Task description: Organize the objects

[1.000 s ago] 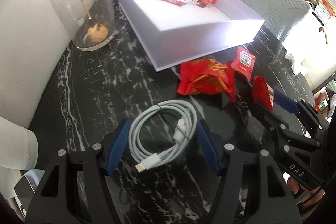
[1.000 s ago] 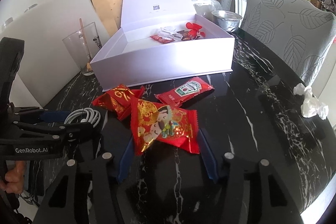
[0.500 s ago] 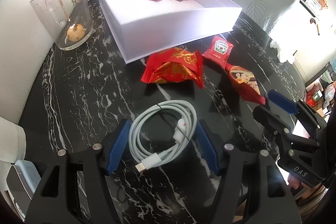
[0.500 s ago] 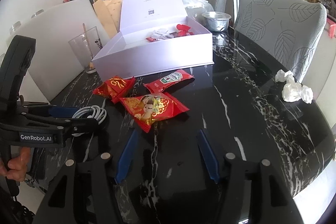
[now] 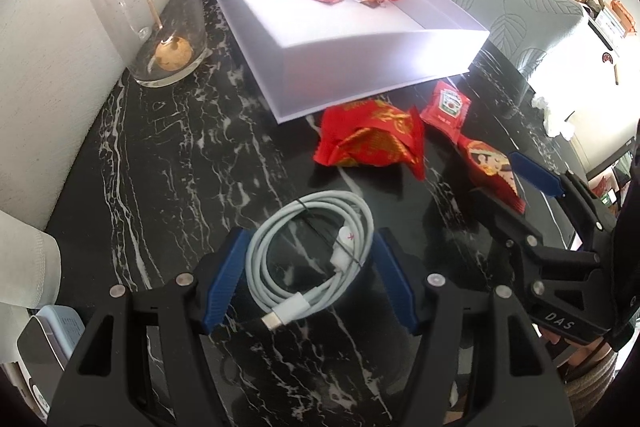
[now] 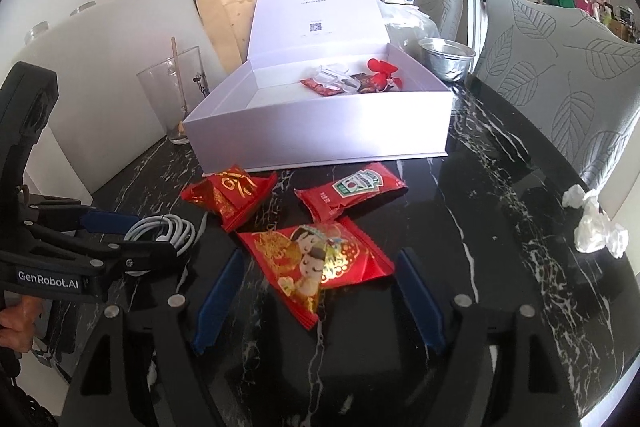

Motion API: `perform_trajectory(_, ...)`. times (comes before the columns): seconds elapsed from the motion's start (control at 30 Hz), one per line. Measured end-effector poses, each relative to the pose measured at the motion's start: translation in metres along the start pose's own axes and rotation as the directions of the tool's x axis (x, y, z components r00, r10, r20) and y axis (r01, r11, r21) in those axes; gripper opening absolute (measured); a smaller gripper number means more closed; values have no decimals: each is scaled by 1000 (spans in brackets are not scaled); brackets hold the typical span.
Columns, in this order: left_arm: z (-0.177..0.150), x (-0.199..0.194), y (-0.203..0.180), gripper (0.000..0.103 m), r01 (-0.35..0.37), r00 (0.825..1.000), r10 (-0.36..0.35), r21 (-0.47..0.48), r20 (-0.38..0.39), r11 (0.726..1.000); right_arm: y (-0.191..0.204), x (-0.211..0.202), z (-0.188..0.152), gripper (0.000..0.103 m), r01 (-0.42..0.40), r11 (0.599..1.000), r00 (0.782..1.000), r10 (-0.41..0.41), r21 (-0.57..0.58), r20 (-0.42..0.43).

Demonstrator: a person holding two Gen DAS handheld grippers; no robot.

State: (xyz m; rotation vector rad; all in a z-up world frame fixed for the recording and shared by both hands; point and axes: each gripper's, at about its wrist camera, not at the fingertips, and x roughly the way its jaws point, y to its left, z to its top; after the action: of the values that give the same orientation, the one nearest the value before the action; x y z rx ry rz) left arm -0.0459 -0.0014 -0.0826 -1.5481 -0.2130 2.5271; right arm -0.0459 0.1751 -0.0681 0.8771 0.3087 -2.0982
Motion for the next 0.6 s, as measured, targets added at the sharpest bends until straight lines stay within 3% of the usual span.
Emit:
perform_trajectory(0.27,6,4,2,64,-2,1000,2,5,3,1000,-4,14,10,77,16,999,999,-14,40,-42)
perform_trajectory(0.3,7,4,2,64,-2,1000,2,6,4,1000,-5,15,10,75,20,999,999,-18,45,-41)
perform_trajectory(0.37,7,5,2,64,-1,1000,1,8,5,1000,-7,15,11,55,34,998,999,-33,51,-36)
perform_trajectory(0.6,6,5,1,59,-13,1000,13,12,12,1000,-8,14,10,48,60,997,998,-59,42,-36)
